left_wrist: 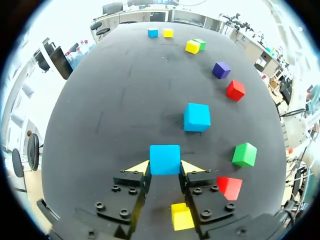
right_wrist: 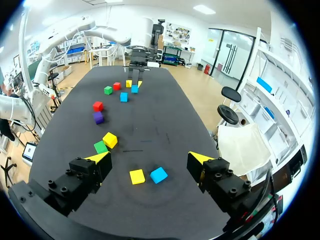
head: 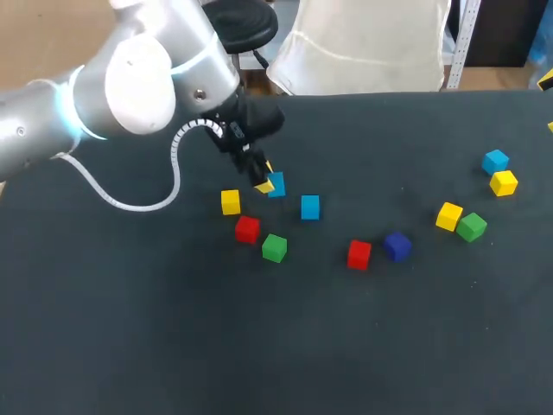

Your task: Place the blue cubes, place green cubes on the blue cubes, place the yellow cubes on the green cubes, then place the red cubes on the yellow cubes, and place purple cube on the red cubes.

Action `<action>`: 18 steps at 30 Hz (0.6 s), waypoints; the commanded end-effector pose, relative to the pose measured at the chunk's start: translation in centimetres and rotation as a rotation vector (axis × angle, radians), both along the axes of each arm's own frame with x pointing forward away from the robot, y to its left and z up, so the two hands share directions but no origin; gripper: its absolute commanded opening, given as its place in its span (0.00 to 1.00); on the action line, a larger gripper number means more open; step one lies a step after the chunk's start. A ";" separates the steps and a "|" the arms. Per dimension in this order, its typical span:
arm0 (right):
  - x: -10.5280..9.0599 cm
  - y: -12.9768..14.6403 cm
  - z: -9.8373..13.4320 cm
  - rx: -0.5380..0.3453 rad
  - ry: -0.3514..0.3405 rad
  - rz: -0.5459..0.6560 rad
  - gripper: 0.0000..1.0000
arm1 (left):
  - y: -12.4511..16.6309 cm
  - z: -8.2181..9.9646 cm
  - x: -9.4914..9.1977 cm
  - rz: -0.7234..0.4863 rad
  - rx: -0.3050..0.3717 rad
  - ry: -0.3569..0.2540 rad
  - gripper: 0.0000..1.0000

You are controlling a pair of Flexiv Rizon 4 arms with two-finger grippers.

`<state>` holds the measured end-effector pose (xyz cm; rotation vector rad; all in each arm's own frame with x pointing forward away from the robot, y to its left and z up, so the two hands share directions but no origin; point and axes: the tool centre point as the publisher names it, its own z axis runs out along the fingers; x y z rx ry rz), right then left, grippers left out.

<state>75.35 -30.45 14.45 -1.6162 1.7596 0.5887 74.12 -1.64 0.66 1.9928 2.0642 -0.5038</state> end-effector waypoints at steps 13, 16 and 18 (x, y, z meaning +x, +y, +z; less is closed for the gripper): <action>-0.1 0.0 0.0 -0.001 -0.002 -0.001 1.00 | 0.1 0.1 -3.3 -0.018 0.002 -0.009 0.00; -0.1 0.0 0.0 -0.001 -0.002 -0.001 1.00 | -0.2 -0.1 -3.6 -0.029 0.003 -0.004 0.00; -0.1 0.0 0.0 -0.001 -0.002 -0.001 1.00 | -0.5 -0.2 -3.7 -0.036 -0.002 0.001 0.00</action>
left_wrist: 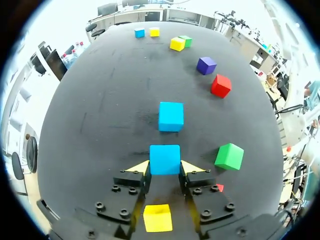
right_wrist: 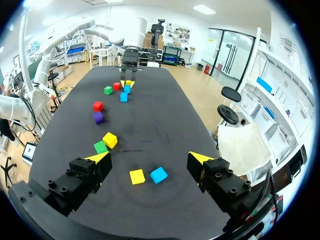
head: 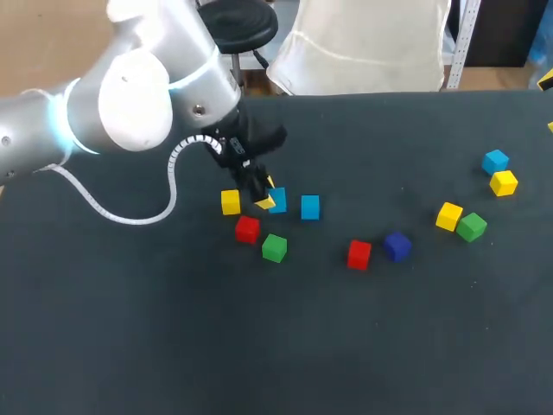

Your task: Place the blue cubes, place green cubes on the blue cubes, place the yellow cubes on the green cubes, then place the red cubes on the yellow cubes, and place purple cube on the red cubes.

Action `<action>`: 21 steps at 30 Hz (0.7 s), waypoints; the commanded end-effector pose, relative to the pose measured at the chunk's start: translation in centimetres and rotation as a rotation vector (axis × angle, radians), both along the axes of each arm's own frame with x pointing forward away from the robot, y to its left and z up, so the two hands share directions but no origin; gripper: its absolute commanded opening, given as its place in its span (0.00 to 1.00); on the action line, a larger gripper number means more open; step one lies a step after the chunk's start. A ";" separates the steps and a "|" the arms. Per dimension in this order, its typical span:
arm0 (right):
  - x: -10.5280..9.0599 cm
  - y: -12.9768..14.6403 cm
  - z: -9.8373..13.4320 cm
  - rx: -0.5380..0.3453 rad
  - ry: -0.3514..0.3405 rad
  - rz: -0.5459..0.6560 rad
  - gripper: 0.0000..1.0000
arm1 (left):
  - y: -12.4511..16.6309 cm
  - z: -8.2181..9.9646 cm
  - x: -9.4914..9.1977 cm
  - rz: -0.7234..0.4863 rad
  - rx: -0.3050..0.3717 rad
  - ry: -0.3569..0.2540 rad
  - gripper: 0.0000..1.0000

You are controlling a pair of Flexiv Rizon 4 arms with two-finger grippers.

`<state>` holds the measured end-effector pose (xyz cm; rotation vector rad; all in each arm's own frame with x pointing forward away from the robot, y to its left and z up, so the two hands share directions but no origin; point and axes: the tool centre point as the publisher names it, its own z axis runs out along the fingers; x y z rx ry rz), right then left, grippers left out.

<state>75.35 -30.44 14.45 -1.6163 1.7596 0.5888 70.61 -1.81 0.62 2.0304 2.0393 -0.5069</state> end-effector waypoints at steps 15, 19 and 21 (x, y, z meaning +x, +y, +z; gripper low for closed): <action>-0.1 0.0 0.0 -0.001 -0.002 -0.001 1.00 | -1.5 -0.7 -0.3 -0.025 -0.006 0.012 0.00; -0.1 0.0 0.0 -0.001 -0.002 -0.001 1.00 | -1.6 -0.7 -0.2 -0.029 -0.006 0.014 0.00; -0.1 0.0 0.0 -0.001 -0.002 -0.001 1.00 | -1.6 -0.7 -0.2 -0.030 -0.004 0.016 0.00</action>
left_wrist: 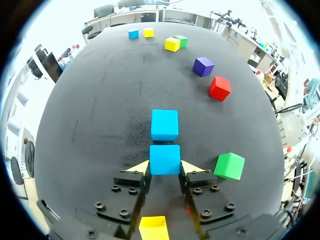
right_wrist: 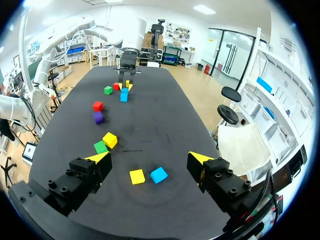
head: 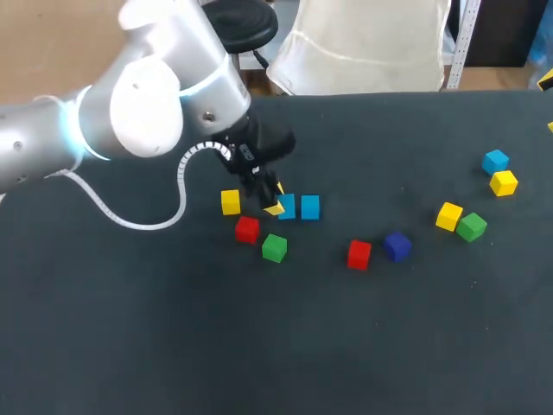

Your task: Place the blue cubes, place green cubes on the blue cubes, place the yellow cubes on the green cubes, then place the red cubes on the yellow cubes, and place purple cube on the red cubes.

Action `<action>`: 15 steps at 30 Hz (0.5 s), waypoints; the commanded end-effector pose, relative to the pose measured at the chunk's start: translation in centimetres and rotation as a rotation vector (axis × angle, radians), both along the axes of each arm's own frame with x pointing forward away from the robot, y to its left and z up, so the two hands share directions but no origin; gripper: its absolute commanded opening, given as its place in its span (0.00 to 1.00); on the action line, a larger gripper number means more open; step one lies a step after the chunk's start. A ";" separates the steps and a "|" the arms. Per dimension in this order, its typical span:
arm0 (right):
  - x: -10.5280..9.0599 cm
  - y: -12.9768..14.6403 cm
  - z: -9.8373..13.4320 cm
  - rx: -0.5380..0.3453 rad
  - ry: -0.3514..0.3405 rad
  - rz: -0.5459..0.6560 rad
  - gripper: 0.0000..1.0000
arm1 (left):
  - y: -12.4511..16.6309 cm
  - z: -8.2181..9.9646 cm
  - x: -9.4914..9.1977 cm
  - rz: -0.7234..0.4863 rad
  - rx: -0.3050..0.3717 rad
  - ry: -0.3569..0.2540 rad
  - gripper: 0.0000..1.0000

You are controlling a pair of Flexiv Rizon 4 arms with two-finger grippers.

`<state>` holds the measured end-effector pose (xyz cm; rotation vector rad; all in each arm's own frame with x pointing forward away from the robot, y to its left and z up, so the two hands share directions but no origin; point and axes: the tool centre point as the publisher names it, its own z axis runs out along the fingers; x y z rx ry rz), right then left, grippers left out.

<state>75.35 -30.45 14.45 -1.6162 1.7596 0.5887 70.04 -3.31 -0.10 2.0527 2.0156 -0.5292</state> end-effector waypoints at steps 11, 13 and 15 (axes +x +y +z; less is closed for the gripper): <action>-0.1 0.0 0.0 -0.001 -0.002 -0.001 1.00 | 0.0 0.0 0.1 -0.013 0.018 0.012 0.00; -0.1 0.0 0.0 -0.001 -0.002 -0.001 1.00 | 0.0 0.0 0.1 -0.014 0.018 0.012 0.00; -0.1 0.0 0.0 -0.001 -0.002 -0.001 1.00 | 0.0 0.0 0.1 -0.015 0.019 0.012 0.00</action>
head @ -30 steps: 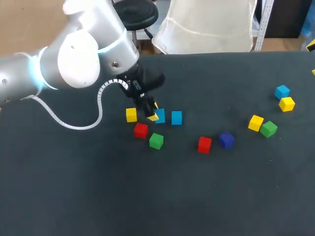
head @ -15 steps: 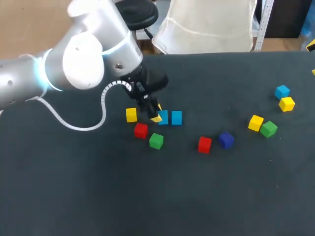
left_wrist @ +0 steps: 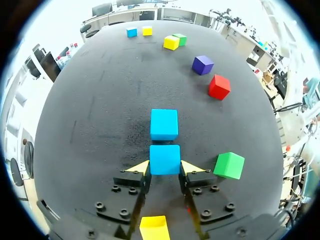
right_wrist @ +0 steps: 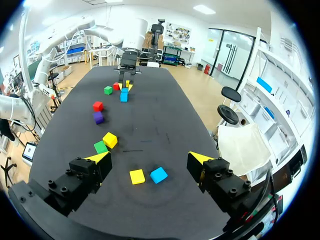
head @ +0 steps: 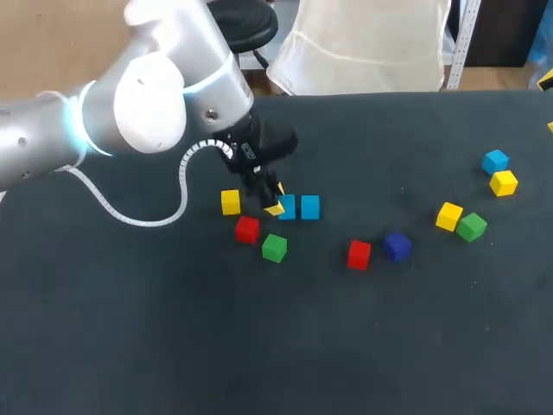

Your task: Place the blue cubes, place green cubes on the blue cubes, place the yellow cubes on the green cubes, then place the red cubes on the yellow cubes, and place purple cube on the red cubes.

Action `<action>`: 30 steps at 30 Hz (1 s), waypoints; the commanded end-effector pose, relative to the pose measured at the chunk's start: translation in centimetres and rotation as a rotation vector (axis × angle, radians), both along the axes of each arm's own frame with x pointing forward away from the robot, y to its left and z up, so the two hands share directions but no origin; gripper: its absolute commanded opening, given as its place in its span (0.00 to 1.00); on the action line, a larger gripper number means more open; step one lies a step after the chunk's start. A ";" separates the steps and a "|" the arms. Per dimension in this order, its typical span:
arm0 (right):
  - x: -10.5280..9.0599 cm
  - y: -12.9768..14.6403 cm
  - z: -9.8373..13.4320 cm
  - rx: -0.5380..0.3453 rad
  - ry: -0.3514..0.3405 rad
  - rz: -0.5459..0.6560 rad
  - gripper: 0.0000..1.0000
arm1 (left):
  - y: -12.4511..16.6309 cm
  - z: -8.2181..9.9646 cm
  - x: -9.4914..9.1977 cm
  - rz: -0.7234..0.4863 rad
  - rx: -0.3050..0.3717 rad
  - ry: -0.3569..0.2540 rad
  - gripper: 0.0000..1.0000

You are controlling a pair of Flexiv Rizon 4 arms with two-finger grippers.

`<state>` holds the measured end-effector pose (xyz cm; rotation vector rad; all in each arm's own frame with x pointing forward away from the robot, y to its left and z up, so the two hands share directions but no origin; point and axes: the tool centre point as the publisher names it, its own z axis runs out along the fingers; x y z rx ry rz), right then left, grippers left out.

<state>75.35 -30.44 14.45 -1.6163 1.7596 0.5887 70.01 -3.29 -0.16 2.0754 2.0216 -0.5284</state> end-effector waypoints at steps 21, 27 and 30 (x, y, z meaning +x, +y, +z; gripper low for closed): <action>-0.1 0.0 0.0 -0.001 -0.002 -0.001 1.00 | 0.2 0.1 -0.1 0.000 0.011 0.013 0.31; -0.1 0.0 0.0 -0.001 -0.002 -0.001 1.00 | 0.3 0.1 0.0 0.004 0.012 0.014 0.34; -0.1 0.0 0.0 -0.001 -0.002 -0.001 1.00 | 0.3 0.1 0.0 0.004 0.013 0.014 0.38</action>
